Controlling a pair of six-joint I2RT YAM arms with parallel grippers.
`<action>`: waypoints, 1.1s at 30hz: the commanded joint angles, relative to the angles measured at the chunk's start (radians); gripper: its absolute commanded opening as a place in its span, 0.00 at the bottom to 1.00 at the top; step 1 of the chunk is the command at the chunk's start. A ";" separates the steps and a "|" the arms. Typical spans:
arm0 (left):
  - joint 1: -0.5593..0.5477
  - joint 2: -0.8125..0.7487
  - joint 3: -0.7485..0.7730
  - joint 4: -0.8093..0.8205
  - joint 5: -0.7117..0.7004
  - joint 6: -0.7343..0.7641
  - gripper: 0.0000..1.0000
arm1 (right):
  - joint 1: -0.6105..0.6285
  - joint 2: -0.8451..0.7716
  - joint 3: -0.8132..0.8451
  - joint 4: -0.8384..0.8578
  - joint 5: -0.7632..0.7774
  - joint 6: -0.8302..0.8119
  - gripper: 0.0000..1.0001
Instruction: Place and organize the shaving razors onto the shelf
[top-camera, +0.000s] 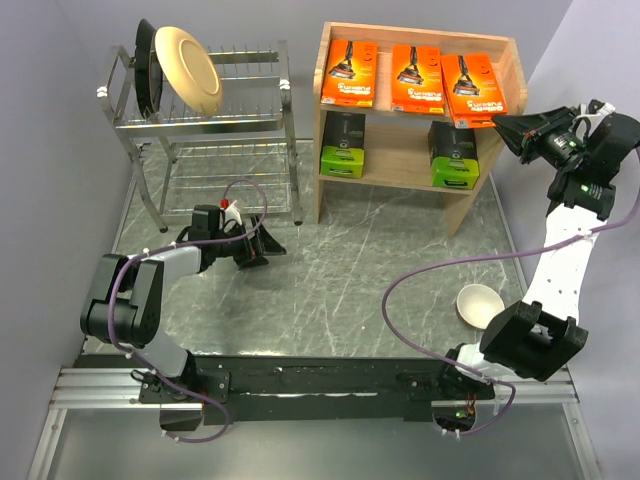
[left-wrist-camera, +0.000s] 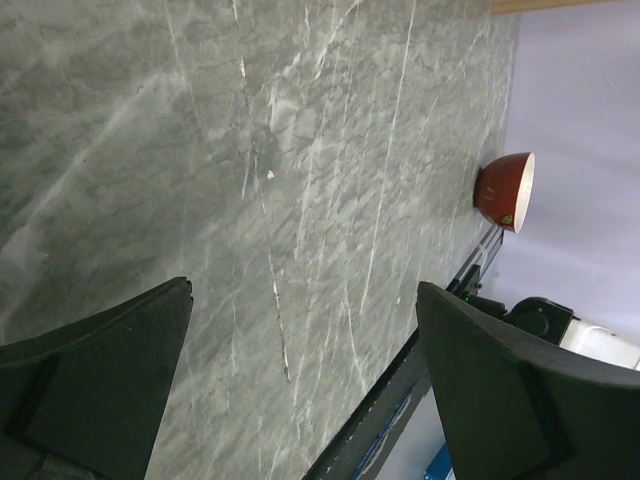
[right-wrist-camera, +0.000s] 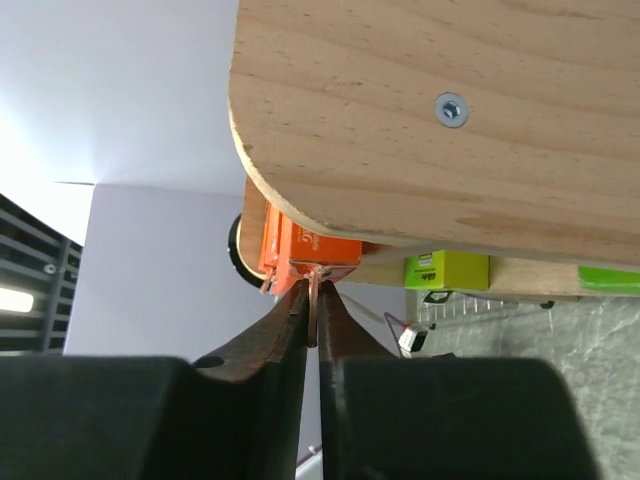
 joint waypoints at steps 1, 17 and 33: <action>-0.006 -0.011 0.039 -0.016 -0.007 0.042 1.00 | -0.005 -0.012 -0.009 0.042 0.010 0.025 0.00; -0.046 0.017 0.062 -0.014 -0.007 0.050 0.99 | -0.011 -0.129 -0.032 -0.047 0.188 0.043 0.00; -0.079 0.014 0.080 -0.065 -0.025 0.115 0.99 | -0.018 -0.028 0.032 -0.111 0.262 0.065 0.00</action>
